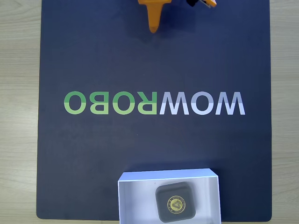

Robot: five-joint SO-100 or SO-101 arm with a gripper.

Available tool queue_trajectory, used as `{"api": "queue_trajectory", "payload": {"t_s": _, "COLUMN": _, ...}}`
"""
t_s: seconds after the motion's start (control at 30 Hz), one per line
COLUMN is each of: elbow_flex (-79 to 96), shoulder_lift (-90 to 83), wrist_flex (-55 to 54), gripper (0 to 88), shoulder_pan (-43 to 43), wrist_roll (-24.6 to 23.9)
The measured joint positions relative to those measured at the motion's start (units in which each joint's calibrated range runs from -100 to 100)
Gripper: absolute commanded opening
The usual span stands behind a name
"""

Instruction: Grab the usb to bin

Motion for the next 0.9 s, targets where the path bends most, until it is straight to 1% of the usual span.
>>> {"api": "queue_trajectory", "payload": {"t_s": 0.9, "elbow_flex": 0.00, "shoulder_lift": -0.56, "wrist_flex": 0.69, "gripper": 2.0, "shoulder_pan": 0.00, "wrist_roll": -0.05}}
